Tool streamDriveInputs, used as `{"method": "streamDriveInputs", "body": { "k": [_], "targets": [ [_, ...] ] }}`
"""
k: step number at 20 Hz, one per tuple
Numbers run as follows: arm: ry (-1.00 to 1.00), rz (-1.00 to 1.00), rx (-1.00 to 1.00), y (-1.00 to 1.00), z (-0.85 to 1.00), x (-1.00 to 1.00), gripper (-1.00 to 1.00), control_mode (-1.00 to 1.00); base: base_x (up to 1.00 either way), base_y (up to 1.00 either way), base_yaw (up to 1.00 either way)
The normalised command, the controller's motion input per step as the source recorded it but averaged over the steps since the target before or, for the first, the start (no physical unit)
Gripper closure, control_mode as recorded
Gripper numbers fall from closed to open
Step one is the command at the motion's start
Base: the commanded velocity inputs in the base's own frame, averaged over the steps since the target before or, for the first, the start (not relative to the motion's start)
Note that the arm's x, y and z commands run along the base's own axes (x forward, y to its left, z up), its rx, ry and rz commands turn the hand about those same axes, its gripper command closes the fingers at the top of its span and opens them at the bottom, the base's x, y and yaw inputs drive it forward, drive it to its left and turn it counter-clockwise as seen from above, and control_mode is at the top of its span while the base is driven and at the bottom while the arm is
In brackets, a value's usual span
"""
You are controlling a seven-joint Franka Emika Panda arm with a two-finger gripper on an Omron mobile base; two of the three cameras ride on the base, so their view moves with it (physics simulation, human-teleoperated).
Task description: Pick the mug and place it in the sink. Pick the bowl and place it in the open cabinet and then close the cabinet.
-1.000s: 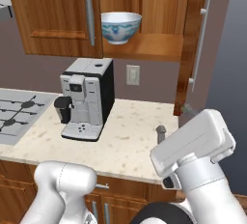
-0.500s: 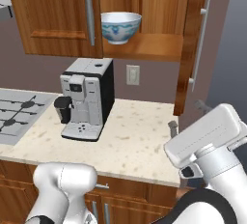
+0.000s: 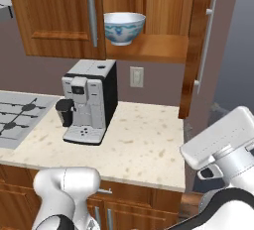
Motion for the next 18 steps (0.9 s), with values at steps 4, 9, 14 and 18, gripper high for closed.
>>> {"method": "streamDriveInputs", "body": {
  "k": [4, 9, 14, 18],
  "targets": [
    [0.0, 0.08, -0.02, -0.21, -0.41, 0.34, -1.0, -1.0, 0.0, 0.0, 0.0],
    [0.0, 0.11, -0.04, -0.17, -0.2, 0.77, -1.0, -1.0, 0.0, 0.0, 0.0],
    [0.0, 0.12, -0.09, -0.02, 0.0, 0.38, -1.0, -1.0, 0.0, 0.0, 0.0],
    [0.0, 0.15, -0.14, 0.19, 0.0, 0.11, -1.0, -1.0, 0.0, 0.0, 0.0]
  ]
}}
